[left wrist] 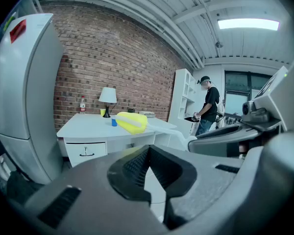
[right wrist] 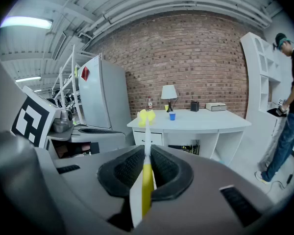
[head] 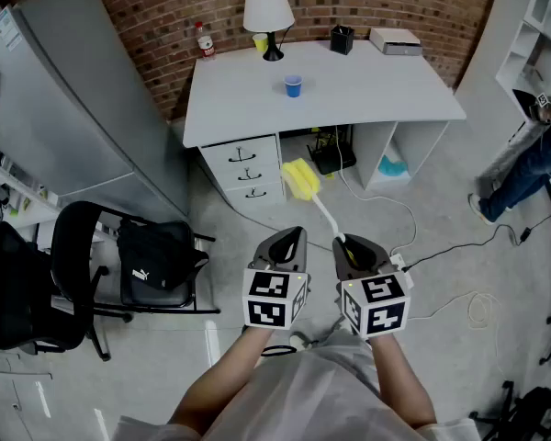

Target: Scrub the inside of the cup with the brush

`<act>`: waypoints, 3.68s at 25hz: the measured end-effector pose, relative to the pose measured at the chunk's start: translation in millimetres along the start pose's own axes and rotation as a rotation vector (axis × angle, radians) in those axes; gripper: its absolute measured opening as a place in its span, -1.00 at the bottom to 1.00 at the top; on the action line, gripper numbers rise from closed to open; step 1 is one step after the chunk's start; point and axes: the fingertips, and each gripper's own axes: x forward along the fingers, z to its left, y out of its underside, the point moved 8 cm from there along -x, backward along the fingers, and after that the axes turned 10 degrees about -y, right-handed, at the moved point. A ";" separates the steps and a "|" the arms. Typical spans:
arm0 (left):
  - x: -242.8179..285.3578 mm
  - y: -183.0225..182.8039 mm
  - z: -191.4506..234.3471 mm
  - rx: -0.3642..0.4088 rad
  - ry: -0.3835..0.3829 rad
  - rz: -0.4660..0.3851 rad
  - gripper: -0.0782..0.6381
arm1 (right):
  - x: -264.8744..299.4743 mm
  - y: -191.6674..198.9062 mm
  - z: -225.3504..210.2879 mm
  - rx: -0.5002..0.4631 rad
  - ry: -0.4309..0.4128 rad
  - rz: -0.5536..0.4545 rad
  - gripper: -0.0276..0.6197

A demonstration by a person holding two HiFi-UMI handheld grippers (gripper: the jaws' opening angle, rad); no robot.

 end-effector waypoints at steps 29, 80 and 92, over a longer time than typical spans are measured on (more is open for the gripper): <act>151.1 -43.9 9.5 -0.008 -0.038 0.044 -0.76 | 88.5 -50.5 -123.7 -0.017 -0.044 0.026 -0.79; 402.8 -129.6 136.8 0.031 0.085 0.105 -0.76 | 304.2 -173.0 -258.6 0.038 0.038 0.051 -0.79; 452.9 -132.8 187.7 0.062 0.169 0.099 -0.76 | 359.4 -207.6 -252.4 0.036 0.109 0.052 -0.79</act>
